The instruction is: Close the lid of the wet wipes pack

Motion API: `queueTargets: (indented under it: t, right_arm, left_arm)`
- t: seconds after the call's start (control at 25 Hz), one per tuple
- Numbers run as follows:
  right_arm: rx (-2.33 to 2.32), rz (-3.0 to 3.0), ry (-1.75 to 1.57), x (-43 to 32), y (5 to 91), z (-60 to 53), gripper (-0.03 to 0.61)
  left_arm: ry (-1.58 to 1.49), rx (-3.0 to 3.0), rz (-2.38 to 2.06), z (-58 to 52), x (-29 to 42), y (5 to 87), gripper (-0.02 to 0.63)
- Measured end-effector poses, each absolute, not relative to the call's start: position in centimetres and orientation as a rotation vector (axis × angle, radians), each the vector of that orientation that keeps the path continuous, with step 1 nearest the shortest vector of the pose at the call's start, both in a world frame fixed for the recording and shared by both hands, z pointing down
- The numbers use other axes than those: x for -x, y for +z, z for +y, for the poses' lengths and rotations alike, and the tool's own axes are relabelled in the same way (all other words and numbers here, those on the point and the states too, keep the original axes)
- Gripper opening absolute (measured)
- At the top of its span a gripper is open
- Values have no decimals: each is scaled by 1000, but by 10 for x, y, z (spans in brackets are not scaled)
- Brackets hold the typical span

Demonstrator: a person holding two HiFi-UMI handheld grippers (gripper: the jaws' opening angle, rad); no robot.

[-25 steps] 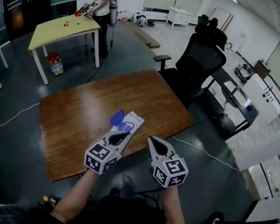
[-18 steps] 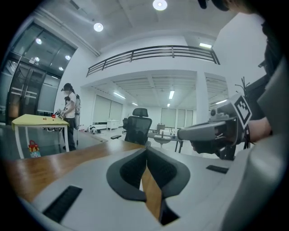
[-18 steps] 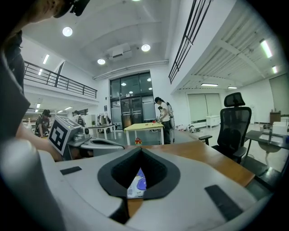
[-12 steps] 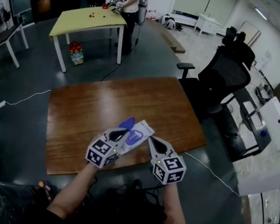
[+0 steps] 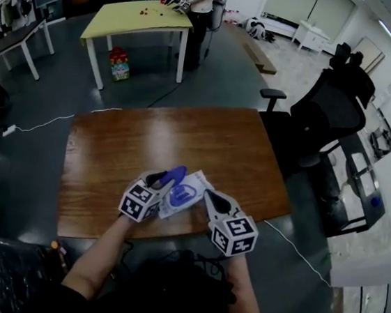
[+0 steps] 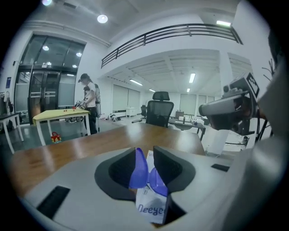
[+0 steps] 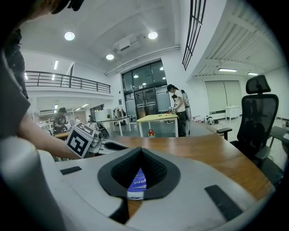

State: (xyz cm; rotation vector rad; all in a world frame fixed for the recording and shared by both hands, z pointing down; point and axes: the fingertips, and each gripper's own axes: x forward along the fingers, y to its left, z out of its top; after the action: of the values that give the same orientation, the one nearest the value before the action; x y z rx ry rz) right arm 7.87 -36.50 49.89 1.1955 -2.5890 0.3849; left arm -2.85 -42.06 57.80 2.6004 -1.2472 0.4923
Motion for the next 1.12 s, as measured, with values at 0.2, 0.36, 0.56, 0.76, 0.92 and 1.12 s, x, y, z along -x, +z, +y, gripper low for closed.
queueTargets:
  t: [0.2, 0.36, 0.56, 0.76, 0.92, 1.12]
  right_arm:
    - [-1192, -2568, 411, -81, 508, -363, 11]
    - [-1194, -2554, 439, -81, 514, -368, 11]
    - [-1206, -2551, 488, -78, 522, -365, 11]
    - [-1231, -2541, 518, -82, 527, -360, 11]
    - [-1264, -2532, 523, -89, 526, -359, 11]
    - [-1304, -2509, 537, -101, 531, -355, 11]
  left_arm:
    - [556, -2543, -1196, -434, 33, 604, 153]
    - [551, -2527, -1161, -437, 33, 608, 169]
    - [469, -2568, -1076, -421, 21, 596, 169]
    - [421, -2599, -975, -403, 1, 587, 167]
    - [456, -2575, -892, -394, -10, 597, 139]
    - [497, -2526, -821, -386, -22, 619, 99]
